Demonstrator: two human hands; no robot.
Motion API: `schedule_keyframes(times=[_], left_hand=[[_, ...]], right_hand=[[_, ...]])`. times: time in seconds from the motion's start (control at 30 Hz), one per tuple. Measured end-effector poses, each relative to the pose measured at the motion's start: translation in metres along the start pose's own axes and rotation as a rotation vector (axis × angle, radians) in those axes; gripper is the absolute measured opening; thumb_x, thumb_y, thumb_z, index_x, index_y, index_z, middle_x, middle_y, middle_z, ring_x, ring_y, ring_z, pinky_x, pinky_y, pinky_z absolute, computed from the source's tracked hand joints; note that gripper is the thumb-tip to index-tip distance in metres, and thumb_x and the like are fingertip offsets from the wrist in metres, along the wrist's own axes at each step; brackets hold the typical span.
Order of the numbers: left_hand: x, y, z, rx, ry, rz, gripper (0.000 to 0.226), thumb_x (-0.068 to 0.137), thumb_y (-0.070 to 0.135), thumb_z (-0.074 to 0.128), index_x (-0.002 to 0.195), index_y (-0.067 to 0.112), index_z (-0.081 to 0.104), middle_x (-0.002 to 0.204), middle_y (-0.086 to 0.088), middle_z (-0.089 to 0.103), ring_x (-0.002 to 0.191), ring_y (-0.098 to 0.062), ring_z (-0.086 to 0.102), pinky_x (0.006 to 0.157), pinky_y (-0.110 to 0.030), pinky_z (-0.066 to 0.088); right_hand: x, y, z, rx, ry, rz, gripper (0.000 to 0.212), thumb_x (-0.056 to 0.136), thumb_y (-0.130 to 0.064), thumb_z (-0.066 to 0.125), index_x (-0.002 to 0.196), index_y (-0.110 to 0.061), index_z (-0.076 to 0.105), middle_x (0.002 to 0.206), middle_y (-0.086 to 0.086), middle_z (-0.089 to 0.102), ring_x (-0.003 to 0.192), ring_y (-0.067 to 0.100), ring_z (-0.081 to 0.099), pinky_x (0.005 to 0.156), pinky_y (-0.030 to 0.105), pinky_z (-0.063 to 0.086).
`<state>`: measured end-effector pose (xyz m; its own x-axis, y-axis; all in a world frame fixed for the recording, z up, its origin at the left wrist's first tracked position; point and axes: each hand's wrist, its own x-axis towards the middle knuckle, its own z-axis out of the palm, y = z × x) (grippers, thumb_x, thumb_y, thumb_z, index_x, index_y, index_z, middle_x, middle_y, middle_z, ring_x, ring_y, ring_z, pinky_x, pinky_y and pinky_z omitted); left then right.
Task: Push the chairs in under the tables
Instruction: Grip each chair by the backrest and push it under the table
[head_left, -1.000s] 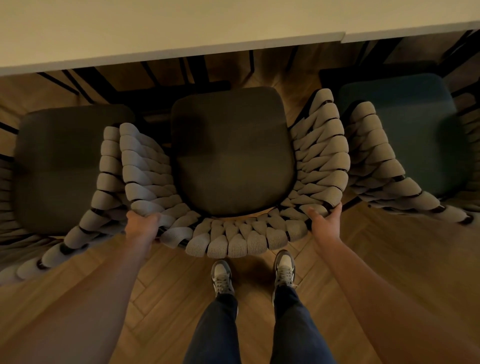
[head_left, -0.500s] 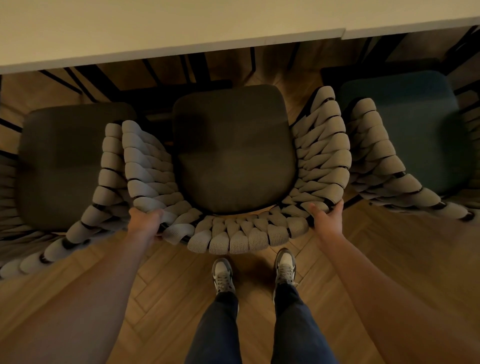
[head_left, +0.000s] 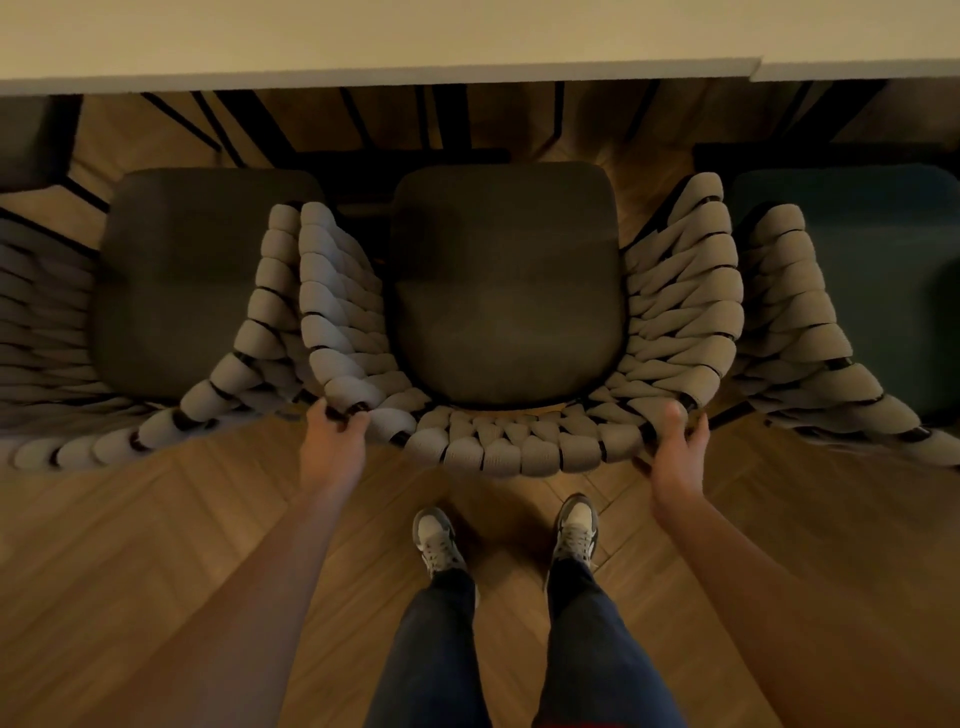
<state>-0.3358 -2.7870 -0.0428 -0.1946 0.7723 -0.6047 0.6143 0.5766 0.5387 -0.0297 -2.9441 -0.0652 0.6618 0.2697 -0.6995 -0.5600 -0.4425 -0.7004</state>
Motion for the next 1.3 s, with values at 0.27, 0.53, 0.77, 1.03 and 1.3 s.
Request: schedule_keyframes(times=[0.27,0.53,0.77,1.03,1.3], left_hand=[[-0.013,-0.053,-0.043,-0.034,0.003,0.000,0.025,0.099,0.037,0.052,0.117,0.021,0.059,0.096,0.008,0.061,0.094,-0.017,0.060,0.082,-0.038,0.050],[0.021,-0.105,-0.131,-0.227,-0.029,-0.040,0.013,0.099,0.025,0.053,0.095,0.022,0.065,0.098,-0.001,0.069,0.095,-0.018,0.066,0.081,-0.037,0.053],[0.084,-0.118,-0.218,-0.320,0.111,-0.160,0.015,0.101,0.022,0.050,0.092,0.019,0.062,0.096,-0.008,0.066,0.086,-0.021,0.062,0.073,-0.036,0.051],[0.189,-0.159,-0.308,-0.283,0.309,-0.392,0.045,0.093,0.042,0.051,0.119,0.005,0.057,0.103,-0.011,0.063,0.095,-0.032,0.062,0.088,-0.050,0.053],[0.269,-0.159,-0.379,-0.106,0.453,-0.466,0.079,0.090,0.048,0.056,0.150,0.007,0.023,0.149,-0.018,0.038,0.126,-0.043,0.047,0.100,-0.057,0.044]], right_hand=[[-0.088,0.076,0.039,-0.258,0.032,-0.046,0.024,0.105,-0.035,0.042,0.109,-0.016,0.056,0.107,0.006,0.065,0.101,0.019,0.062,0.091,0.040,0.050],[-0.175,0.111,0.177,-0.374,-0.265,-0.109,0.007,0.101,-0.027,0.053,0.098,-0.023,0.059,0.099,0.000,0.066,0.100,0.020,0.064,0.091,0.041,0.053],[-0.209,0.117,0.279,-0.407,-0.447,-0.025,0.023,0.099,-0.034,0.057,0.120,-0.025,0.056,0.110,-0.006,0.064,0.106,0.014,0.063,0.098,0.047,0.053],[-0.203,0.120,0.406,-0.307,-0.394,0.100,0.067,0.095,-0.038,0.064,0.151,-0.031,0.029,0.136,-0.001,0.053,0.126,0.024,0.053,0.104,0.050,0.048],[-0.195,0.113,0.484,-0.171,-0.147,0.204,0.075,0.093,-0.031,0.066,0.155,-0.024,0.024,0.151,0.008,0.044,0.133,0.030,0.048,0.109,0.050,0.043]])
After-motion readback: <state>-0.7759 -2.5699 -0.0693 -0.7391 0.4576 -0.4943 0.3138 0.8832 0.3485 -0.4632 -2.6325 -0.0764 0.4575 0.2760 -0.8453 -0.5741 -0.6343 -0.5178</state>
